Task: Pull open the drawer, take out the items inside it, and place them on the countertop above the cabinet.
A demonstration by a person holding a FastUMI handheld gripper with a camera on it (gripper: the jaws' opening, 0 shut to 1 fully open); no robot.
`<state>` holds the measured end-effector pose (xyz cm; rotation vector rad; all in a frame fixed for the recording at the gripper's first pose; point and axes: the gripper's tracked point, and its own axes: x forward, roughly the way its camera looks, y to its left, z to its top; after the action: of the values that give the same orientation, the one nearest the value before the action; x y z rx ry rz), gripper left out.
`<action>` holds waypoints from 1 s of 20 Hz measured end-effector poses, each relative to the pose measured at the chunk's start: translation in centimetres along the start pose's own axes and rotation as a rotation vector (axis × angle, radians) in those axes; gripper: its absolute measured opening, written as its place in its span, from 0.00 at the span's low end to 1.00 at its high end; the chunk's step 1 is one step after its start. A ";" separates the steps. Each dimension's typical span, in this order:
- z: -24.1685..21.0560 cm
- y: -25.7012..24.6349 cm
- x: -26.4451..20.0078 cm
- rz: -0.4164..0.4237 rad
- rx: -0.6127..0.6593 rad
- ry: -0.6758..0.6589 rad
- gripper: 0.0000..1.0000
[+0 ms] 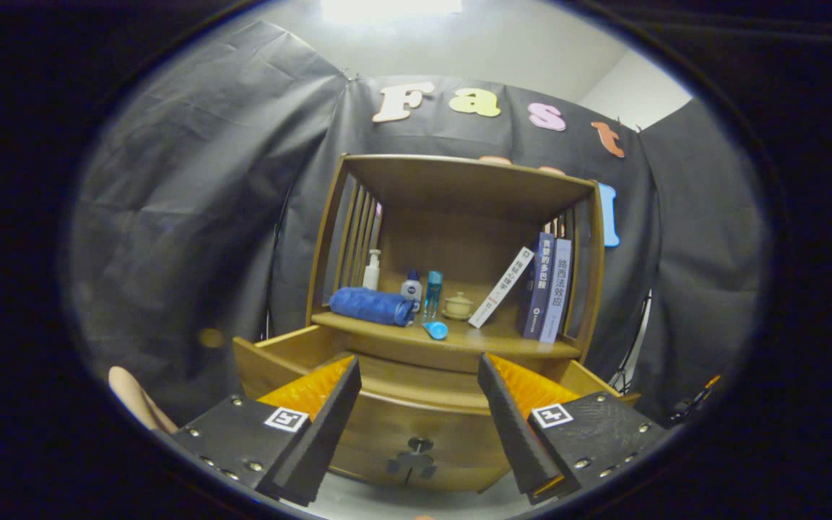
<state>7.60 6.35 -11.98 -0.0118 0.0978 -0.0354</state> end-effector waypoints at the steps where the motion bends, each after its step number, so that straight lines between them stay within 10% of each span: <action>1: -0.6 0.1 0.0 -0.003 -0.007 0.005 0.97; 20: -9.1 -1.0 2.4 -0.101 0.019 0.178 0.97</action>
<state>9.10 5.13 -21.28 0.0050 0.2750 -0.1386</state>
